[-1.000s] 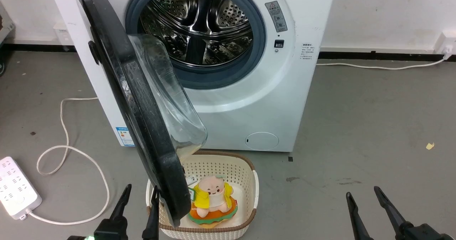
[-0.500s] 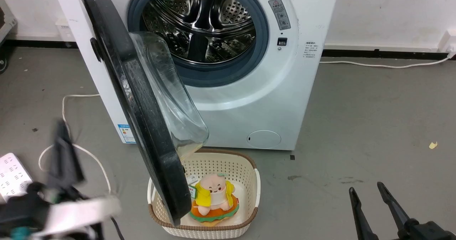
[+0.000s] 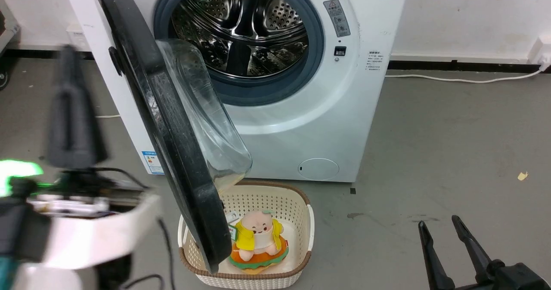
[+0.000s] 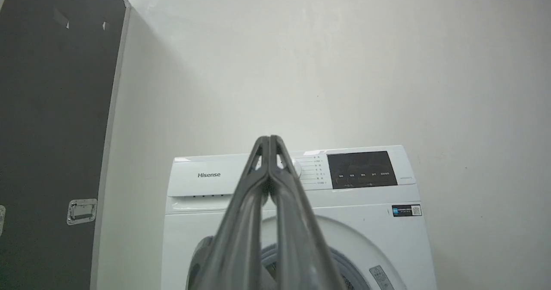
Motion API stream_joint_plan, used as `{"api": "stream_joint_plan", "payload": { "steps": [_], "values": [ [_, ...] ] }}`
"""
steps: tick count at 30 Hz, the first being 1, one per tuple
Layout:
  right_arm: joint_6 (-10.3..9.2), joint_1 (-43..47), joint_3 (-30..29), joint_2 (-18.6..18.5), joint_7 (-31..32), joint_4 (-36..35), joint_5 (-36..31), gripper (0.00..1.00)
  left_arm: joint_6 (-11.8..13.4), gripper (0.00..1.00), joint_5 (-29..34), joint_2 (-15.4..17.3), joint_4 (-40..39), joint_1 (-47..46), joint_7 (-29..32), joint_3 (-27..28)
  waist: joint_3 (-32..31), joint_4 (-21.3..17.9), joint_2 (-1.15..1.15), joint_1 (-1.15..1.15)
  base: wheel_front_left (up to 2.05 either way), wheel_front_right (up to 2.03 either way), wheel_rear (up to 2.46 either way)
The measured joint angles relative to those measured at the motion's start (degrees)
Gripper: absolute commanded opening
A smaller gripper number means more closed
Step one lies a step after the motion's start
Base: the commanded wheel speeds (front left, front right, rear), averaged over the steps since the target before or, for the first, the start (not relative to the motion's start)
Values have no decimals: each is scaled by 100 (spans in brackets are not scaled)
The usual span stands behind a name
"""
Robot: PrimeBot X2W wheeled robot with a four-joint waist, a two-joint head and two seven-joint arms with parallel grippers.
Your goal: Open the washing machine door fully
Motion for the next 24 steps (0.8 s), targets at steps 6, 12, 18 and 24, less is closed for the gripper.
{"api": "stream_joint_plan", "payload": {
  "steps": [6,12,18,24],
  "values": [
    [0,1,90,0,-10,57,135,100,-197,0,114,-249,145,137,630,-1074,11,2,0,0,0,0,0],
    [0,-1,125,1,-36,109,146,100,-401,0,103,-426,883,773,1194,-1967,35,12,0,0,0,0,0],
    [0,-1,146,1,-51,130,158,100,-415,0,-3,-498,1801,1130,1352,-2243,89,16,0,0,0,0,0],
    [0,-4,169,1,-53,144,188,100,-248,0,-62,-538,2603,1149,1147,-2115,156,6,0,0,0,0,0]
  ]
}}
